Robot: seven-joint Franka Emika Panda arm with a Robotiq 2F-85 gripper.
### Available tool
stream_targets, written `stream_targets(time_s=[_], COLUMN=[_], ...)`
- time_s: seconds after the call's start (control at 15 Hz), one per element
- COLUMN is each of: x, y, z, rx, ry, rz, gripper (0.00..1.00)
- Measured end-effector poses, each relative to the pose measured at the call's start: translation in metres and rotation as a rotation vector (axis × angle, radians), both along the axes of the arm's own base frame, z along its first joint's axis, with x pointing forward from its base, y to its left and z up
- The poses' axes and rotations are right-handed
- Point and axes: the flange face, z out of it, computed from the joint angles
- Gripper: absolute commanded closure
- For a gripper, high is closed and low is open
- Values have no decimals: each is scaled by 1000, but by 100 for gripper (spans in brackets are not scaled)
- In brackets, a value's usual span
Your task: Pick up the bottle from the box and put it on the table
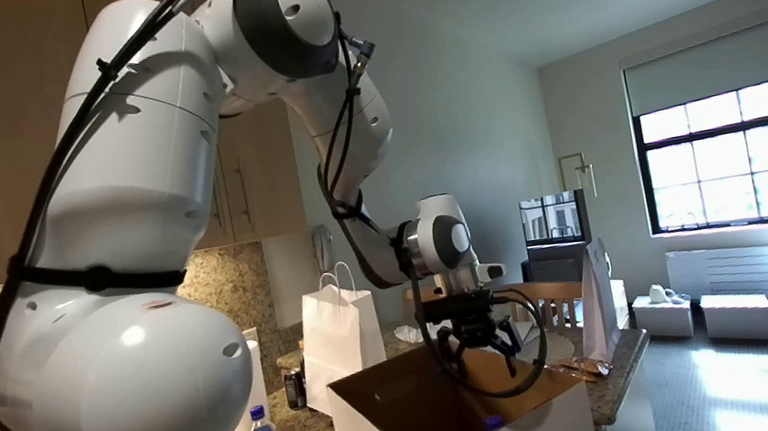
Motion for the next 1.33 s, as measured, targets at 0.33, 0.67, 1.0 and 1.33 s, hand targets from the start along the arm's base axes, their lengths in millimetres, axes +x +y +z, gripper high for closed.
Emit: stream_targets(time_s=[0.33, 0.67, 1.0, 1.33], x=[5, 17, 33, 40], y=[3, 5, 10, 20], z=[-20, -42, -66, -89], rx=[-9, -18, -40, -81], ry=[29, 44, 54, 134], rz=[-11, -40, -68, -77], gripper=[0, 0, 0, 0])
